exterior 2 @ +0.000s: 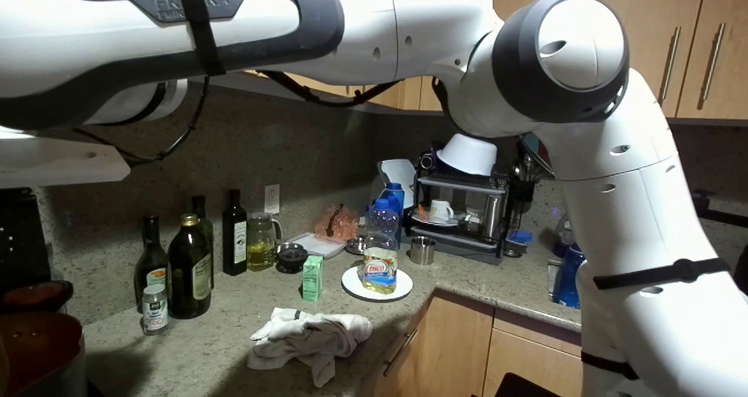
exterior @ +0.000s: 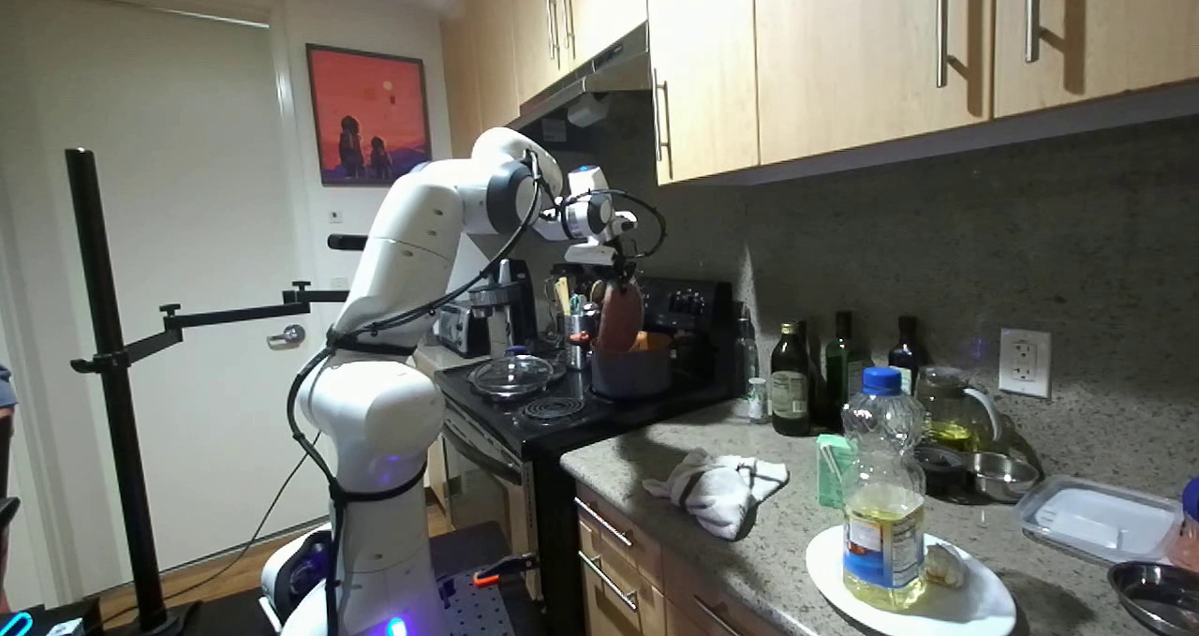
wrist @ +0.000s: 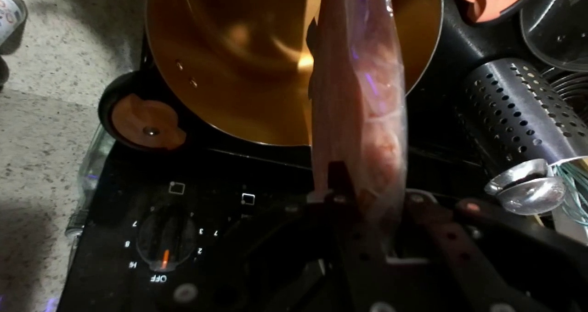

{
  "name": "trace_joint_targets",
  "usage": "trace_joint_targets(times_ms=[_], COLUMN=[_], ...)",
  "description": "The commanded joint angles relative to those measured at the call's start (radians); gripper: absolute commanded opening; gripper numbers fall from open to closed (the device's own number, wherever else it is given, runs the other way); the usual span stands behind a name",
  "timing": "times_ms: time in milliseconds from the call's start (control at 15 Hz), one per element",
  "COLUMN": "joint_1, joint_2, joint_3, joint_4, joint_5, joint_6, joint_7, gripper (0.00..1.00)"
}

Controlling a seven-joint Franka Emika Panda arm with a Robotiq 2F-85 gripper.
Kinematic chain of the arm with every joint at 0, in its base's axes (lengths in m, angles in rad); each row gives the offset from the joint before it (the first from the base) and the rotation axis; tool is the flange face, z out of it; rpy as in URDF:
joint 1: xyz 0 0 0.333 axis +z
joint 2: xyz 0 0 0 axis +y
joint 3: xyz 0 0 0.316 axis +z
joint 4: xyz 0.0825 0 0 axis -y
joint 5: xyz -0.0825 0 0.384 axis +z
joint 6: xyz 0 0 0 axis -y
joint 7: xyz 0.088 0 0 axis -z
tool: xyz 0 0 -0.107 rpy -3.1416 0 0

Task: Pick up the package from the counter and put it in the pot

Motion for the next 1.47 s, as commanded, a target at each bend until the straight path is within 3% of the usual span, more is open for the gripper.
trace_joint_targets(times_ms=[0,267,333,733,1400], joint_1=[-0.026,-0.041,-0.011,-0.015,-0.016], joint_2=[-0.012,-0.003,0.0,0.01,0.006], joint_3=[0.016,0.019,-0.02,-0.034,-0.042], joint_4=[-0.032,-0.063,-0.061,-0.101,-0.149], joint_5=[0.051,0.097,0.133,0.207,0.238], joint_6=[0.055,0.094,0.095,0.127,0.139], joint_7=[-0.012,-0.022,-0.036,-0.07,-0.067], gripper=[0.05,0.05,0.05,0.05,0.05])
